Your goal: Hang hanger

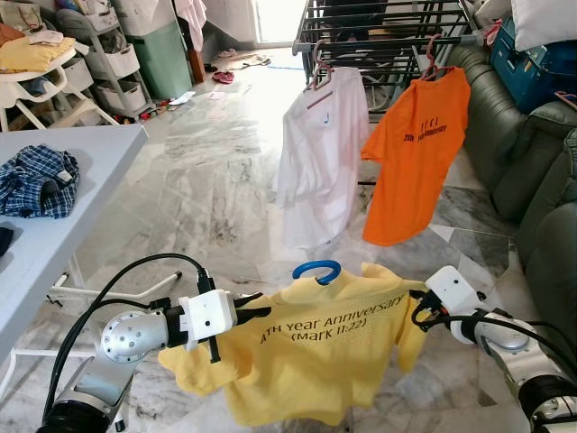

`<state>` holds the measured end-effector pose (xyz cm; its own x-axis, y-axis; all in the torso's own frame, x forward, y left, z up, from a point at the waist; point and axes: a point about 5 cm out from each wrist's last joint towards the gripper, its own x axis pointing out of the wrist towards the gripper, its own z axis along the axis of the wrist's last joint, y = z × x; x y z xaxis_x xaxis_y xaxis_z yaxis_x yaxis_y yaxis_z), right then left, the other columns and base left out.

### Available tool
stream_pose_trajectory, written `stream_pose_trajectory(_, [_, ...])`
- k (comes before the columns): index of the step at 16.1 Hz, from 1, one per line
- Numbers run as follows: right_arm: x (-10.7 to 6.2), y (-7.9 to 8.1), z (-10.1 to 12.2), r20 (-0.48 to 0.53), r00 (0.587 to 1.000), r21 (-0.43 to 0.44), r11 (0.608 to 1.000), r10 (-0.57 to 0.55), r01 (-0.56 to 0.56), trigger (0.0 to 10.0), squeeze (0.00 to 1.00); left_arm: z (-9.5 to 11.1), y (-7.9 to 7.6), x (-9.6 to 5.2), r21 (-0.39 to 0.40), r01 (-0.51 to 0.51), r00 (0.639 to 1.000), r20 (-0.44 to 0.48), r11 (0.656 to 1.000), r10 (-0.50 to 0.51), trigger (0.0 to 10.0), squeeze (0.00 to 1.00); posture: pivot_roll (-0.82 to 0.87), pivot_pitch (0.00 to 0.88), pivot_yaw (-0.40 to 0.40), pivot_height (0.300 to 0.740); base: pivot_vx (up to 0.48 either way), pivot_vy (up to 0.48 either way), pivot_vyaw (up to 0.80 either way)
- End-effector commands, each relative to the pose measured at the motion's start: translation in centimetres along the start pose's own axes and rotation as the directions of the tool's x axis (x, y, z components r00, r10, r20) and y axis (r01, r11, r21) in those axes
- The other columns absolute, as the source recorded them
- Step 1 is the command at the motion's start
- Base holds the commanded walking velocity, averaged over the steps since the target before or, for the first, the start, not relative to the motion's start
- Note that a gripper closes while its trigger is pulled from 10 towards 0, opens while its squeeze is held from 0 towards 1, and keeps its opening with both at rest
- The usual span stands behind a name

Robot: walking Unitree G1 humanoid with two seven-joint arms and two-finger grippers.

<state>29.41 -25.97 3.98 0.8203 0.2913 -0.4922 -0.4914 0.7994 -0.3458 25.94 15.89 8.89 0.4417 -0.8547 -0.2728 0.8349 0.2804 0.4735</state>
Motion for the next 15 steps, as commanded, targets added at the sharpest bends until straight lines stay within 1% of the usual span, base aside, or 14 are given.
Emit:
stream_pose_trajectory(1, [0.1, -0.5, 0.3, 0.010, 0.999, 0.028, 0.999, -0.042, 0.042, 0.0, 0.00, 0.4, 1.0, -0.3, 0.029, -0.043, 0.999, 0.005, 0.999, 0.043, 10.0, 0.00, -0.12, 0.001, 0.101, 0.740, 0.000, 0.000, 0.00])
stream_pose_trajectory(3, [0.1, -1.9, 1.7, 0.072, 0.984, 0.066, 0.986, -0.160, 0.156, 0.0, 0.00, -0.9, 0.5, -0.1, 0.006, -0.057, 0.996, -0.071, 0.998, 0.057, 10.0, 0.00, -0.12, 0.004, 0.103, 0.740, 0.000, 0.000, 0.00])
stream_pose_trajectory(4, [-0.2, -3.7, 3.1, 0.126, 0.948, 0.073, 0.955, -0.293, 0.286, 0.0, 0.00, -1.9, 0.2, 0.1, -0.044, -0.107, 0.989, -0.107, 0.993, 0.102, 10.0, 0.00, -0.13, 0.005, 0.104, 0.740, 0.000, 0.000, 0.00])
stream_pose_trajectory(5, [-0.6, -4.9, 3.8, 0.151, 0.917, 0.088, 0.929, -0.370, 0.360, 0.0, 0.00, -2.3, 0.0, 0.1, -0.060, -0.125, 0.985, -0.127, 0.990, 0.117, 10.0, 0.00, -0.14, 0.006, 0.107, 0.740, 0.000, 0.000, 0.00])
stream_pose_trajectory(6, [-1.4, -6.8, 5.7, 0.228, 0.853, 0.146, 0.883, -0.469, 0.447, 0.0, 0.00, -3.3, -0.3, 0.3, -0.075, -0.175, 0.970, -0.184, 0.982, 0.159, 10.0, 0.00, -0.14, 0.004, 0.108, 0.740, 0.000, 0.000, 0.00])
stream_pose_trajectory(7, [-1.8, -7.6, 7.1, 0.285, 0.817, 0.165, 0.865, -0.502, 0.474, 0.0, 0.00, -4.0, -0.3, 0.4, -0.097, -0.228, 0.952, -0.230, 0.969, 0.201, 10.0, 0.00, -0.15, 0.005, 0.109, 0.740, 0.000, 0.000, 0.00])
stream_pose_trajectory(8, [-2.2, -8.2, 8.4, 0.344, 0.787, 0.172, 0.858, -0.512, 0.483, 0.0, 0.00, -4.5, -0.3, 0.6, -0.114, -0.272, 0.936, -0.259, 0.955, 0.236, 10.0, 0.00, -0.15, 0.003, 0.107, 0.740, 0.000, 0.000, 0.00])
stream_pose_trajectory(9, [-2.7, -8.4, 10.1, 0.416, 0.758, 0.154, 0.861, -0.502, 0.485, 0.0, 0.00, -5.2, -0.1, 0.8, -0.129, -0.341, 0.906, -0.309, 0.931, 0.289, 10.0, 0.00, -0.16, 0.002, 0.105, 0.740, 0.000, 0.000, 0.00])
stream_pose_trajectory(10, [-2.8, -8.3, 10.6, 0.442, 0.754, 0.138, 0.867, -0.487, 0.480, 0.0, 0.00, -5.6, 0.1, 0.9, -0.121, -0.377, 0.883, -0.348, 0.918, 0.316, 10.0, 0.00, -0.16, 0.001, 0.105, 0.740, 0.000, 0.000, 0.00])
stream_pose_trajectory(11, [-3.0, -8.0, 10.8, 0.454, 0.768, 0.110, 0.883, -0.452, 0.455, 0.0, 0.00, -6.0, 0.6, 1.0, -0.120, -0.434, 0.849, -0.385, 0.893, 0.362, 10.0, 0.00, -0.17, 0.000, 0.103, 0.740, 0.000, 0.000, 0.00])
stream_pose_trajectory(12, [-3.1, -7.7, 10.6, 0.447, 0.788, 0.058, 0.893, -0.423, 0.446, 0.0, 0.00, -6.2, 1.2, 1.0, -0.121, -0.497, 0.813, -0.411, 0.859, 0.412, 10.0, 0.00, -0.17, 0.000, 0.102, 0.740, 0.000, 0.000, 0.00])
stream_pose_trajectory(13, [-3.4, -7.4, 9.8, 0.426, 0.810, 0.005, 0.896, -0.403, 0.444, 0.0, 0.00, -6.3, 1.9, 0.8, -0.127, -0.559, 0.777, -0.426, 0.819, 0.464, 10.0, 0.00, -0.17, 0.000, 0.102, 0.740, 0.000, 0.000, 0.00])
stream_pose_trajectory(14, [-3.9, -7.3, 7.5, 0.346, 0.839, 0.000, 0.894, -0.420, 0.448, 0.0, 0.00, -6.0, 3.4, 0.5, -0.165, -0.672, 0.710, -0.419, 0.722, 0.566, 10.0, 0.00, -0.17, 0.000, 0.103, 0.740, 0.000, 0.000, 0.00])
stream_pose_trajectory(15, [-4.1, -7.2, 6.3, 0.298, 0.852, -0.015, 0.891, -0.430, 0.455, 0.0, 0.00, -5.9, 4.0, 0.2, -0.160, -0.705, 0.683, -0.420, 0.691, 0.598, 10.0, 0.00, -0.17, 0.000, 0.105, 0.740, 0.000, 0.000, 0.00])
